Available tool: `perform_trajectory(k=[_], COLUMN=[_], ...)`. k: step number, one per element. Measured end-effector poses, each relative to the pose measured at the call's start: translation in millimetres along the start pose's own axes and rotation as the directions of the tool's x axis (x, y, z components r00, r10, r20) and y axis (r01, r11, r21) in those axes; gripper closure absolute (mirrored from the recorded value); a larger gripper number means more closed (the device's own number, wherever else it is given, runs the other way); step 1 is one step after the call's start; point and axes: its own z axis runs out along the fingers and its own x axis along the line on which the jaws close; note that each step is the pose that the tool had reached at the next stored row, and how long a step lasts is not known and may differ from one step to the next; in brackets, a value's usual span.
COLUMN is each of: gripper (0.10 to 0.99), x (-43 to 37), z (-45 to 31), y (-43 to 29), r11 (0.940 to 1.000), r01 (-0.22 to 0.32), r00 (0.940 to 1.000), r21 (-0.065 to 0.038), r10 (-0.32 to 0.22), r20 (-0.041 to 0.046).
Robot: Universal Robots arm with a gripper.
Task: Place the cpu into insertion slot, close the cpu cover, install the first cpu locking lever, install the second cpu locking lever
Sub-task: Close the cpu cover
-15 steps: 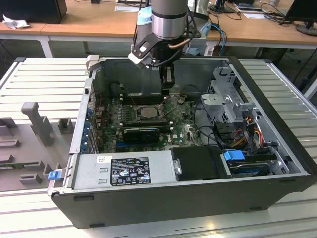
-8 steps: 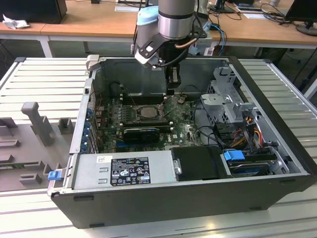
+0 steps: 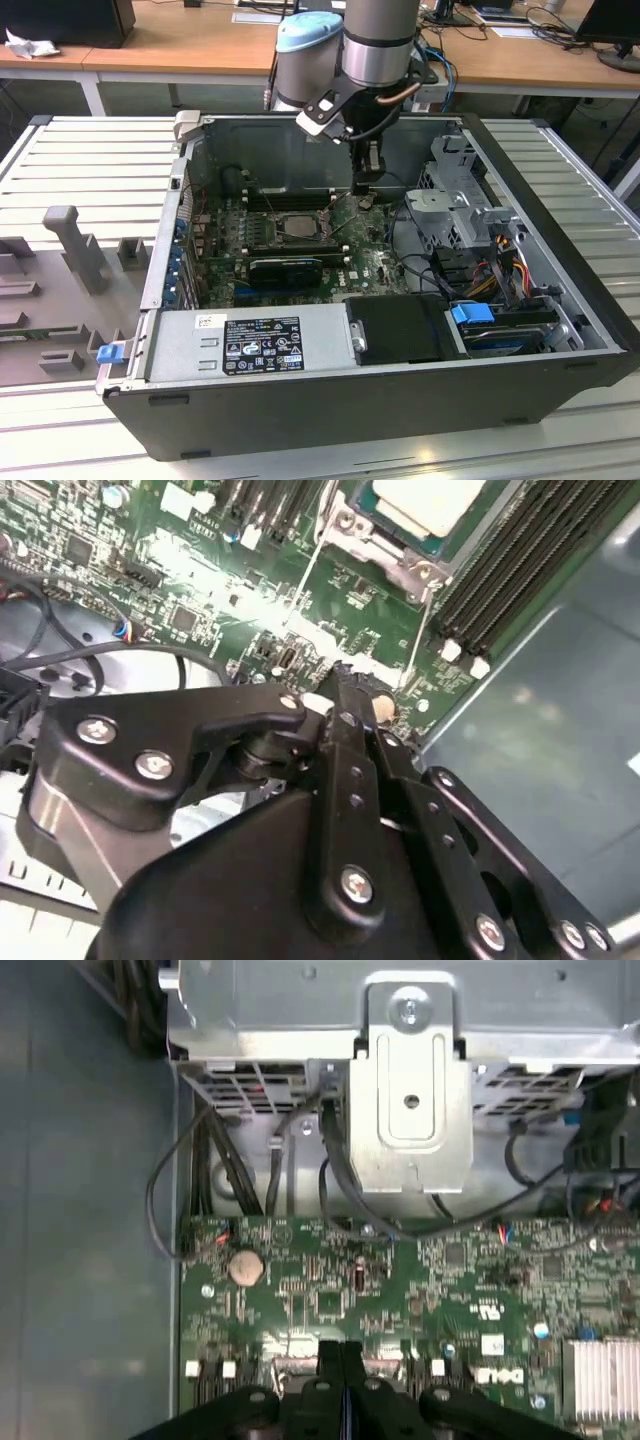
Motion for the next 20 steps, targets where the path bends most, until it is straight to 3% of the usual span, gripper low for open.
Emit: perform_trajectory(k=[4,7,12,20], gripper=[0.98,0.98,0.98,0.98], x=[0.6,1.1,1.0,0.7], z=[9.6,14.5,17.8,17.4], y=[8.8,10.6,6.3,-3.0], r11=[0.9998,0.9997,0.9996,0.9996], r01=[0.022,0.026,0.026,0.026], r00=[0.9998,0.9997,0.9997,0.9996], r21=[0.0,0.002,0.008,0.008], r10=[-0.022,-0.026,-0.026,-0.026], r20=[-0.0007,-0.0009,-0.001,-0.0012])
